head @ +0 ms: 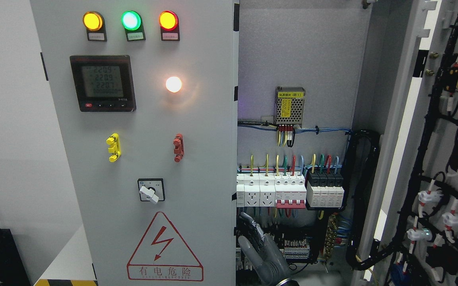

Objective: Open door with both hands

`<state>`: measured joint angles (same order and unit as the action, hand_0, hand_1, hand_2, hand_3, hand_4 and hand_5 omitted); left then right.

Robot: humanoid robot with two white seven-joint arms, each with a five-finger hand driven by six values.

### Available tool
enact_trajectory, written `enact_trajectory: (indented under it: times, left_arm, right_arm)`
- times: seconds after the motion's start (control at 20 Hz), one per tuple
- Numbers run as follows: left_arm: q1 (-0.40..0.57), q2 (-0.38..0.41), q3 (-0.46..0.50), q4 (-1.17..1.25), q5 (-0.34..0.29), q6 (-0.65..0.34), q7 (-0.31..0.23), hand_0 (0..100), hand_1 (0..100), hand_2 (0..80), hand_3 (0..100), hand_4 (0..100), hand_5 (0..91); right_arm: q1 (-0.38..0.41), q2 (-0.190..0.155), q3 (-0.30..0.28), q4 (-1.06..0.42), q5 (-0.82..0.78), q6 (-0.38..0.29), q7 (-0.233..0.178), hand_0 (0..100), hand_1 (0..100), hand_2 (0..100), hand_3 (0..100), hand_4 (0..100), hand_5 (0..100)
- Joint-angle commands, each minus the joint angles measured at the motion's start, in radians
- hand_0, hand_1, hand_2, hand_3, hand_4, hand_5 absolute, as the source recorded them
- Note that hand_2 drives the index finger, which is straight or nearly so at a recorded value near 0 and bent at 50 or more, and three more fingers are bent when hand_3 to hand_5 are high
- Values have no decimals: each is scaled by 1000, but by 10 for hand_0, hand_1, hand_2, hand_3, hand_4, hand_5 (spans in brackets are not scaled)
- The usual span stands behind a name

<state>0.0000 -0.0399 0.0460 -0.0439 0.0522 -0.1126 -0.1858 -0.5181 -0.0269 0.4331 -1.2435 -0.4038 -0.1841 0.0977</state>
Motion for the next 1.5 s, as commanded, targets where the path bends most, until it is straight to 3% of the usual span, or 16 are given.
enact_trajectory:
  times: [0.0, 0.2, 0.5, 0.7, 1.05, 1.2, 1.45]
  left_arm:
    - [18, 0, 0, 1, 0, -1, 0, 120, 389, 0, 0, 0, 0]
    - [18, 0, 0, 1, 0, -1, 0, 120, 389, 0, 0, 0, 0]
    - [18, 0, 0, 1, 0, -1, 0, 120, 389, 0, 0, 0, 0]
    - [18, 0, 0, -1, 0, -1, 0, 120, 389, 0, 0, 0, 0]
    - [18, 0, 0, 1, 0, -1, 0, 120, 389, 0, 0, 0, 0]
    - [18, 0, 0, 1, 0, -1, 0, 120, 389, 0, 0, 0, 0]
    - [18, 0, 0, 1, 0, -1, 0, 120, 389, 0, 0, 0, 0]
  right_arm:
    - [-10, -18, -1, 30, -12, -2, 10, 120, 389, 0, 0, 0, 0]
    - [-13, -18, -1, 30, -12, -3, 48, 120, 389, 0, 0, 0, 0]
    - [-17, -16, 3, 30, -12, -3, 56, 120, 389, 0, 0, 0, 0]
    - [-28, -16, -4, 30, -12, -2, 92, 120, 389, 0, 0, 0, 0]
    - [-37, -18, -5, 41, -12, -2, 102, 120, 389, 0, 0, 0, 0]
    - [-39, -18, -7, 39, -12, -2, 137, 120, 389, 0, 0, 0, 0]
    - [-40, -18, -4, 44, -82, 0, 139, 120, 389, 0, 0, 0, 0]
